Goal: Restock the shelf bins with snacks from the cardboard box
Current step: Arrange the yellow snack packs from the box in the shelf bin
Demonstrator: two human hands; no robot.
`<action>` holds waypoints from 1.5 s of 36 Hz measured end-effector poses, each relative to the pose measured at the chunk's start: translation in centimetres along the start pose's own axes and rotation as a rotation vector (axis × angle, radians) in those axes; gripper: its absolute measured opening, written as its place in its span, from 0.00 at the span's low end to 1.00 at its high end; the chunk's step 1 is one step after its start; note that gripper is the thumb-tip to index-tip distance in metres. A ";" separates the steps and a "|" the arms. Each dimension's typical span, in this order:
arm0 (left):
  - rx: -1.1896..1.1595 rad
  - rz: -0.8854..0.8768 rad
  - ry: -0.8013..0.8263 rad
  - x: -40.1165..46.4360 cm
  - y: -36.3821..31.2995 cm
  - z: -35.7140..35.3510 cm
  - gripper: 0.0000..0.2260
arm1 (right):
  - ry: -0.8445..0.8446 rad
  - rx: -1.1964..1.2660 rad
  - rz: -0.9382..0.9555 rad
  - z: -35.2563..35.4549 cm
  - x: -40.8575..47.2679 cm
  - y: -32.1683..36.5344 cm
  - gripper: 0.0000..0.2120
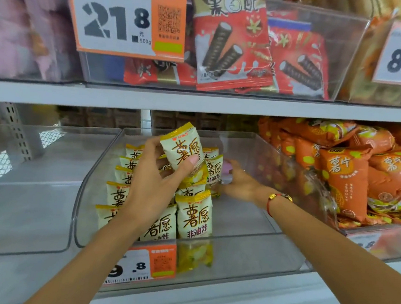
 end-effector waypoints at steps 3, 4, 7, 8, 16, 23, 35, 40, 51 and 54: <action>0.015 0.006 0.007 0.0 0.2 0.1 0.26 | -0.052 -0.140 0.094 1.5 -1.5 1.9 0.33; 0.031 0.003 0.015 0.0 0.2 0.0 0.26 | -0.109 -0.138 0.171 2.4 -2.6 3.2 0.30; 0.083 -0.015 0.045 -0.2 -0.1 -0.2 0.23 | -0.105 0.110 0.323 4.1 -6.2 6.5 0.27; 0.113 -0.033 0.055 -0.2 -0.2 -0.2 0.22 | -0.013 0.228 0.346 4.0 -7.5 7.4 0.29; 0.179 -0.182 0.148 -0.8 -2.1 -0.9 0.14 | -0.127 0.289 0.427 5.3 -10.7 9.7 0.27; 0.571 -0.005 0.378 -1.3 1.4 -2.1 0.43 | -0.459 0.142 0.277 9.0 -10.2 4.9 0.24; 0.864 -0.080 0.476 -1.5 1.8 -2.9 0.23 | 0.039 0.240 -0.100 0.8 -4.0 1.3 0.24; 0.862 -0.083 0.503 -1.6 1.9 -3.0 0.27 | -0.034 -0.025 0.029 0.9 -4.3 1.6 0.27; 1.019 -0.051 0.751 -1.3 1.3 -2.2 0.35 | -0.109 -0.514 0.326 0.6 -6.2 5.4 0.50; 0.973 -0.004 0.764 -1.4 1.4 -2.2 0.33 | -0.053 -0.541 0.342 0.2 -6.2 5.5 0.44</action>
Point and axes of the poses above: each hand's wrist, its own x-axis towards the middle knuckle, its own z-axis out of the back of the hand, y = z × x, the point moved 7 cm from there along x, towards the middle knuckle, and after that the axes turned 3 degrees about -y, right-handed, at the moved point
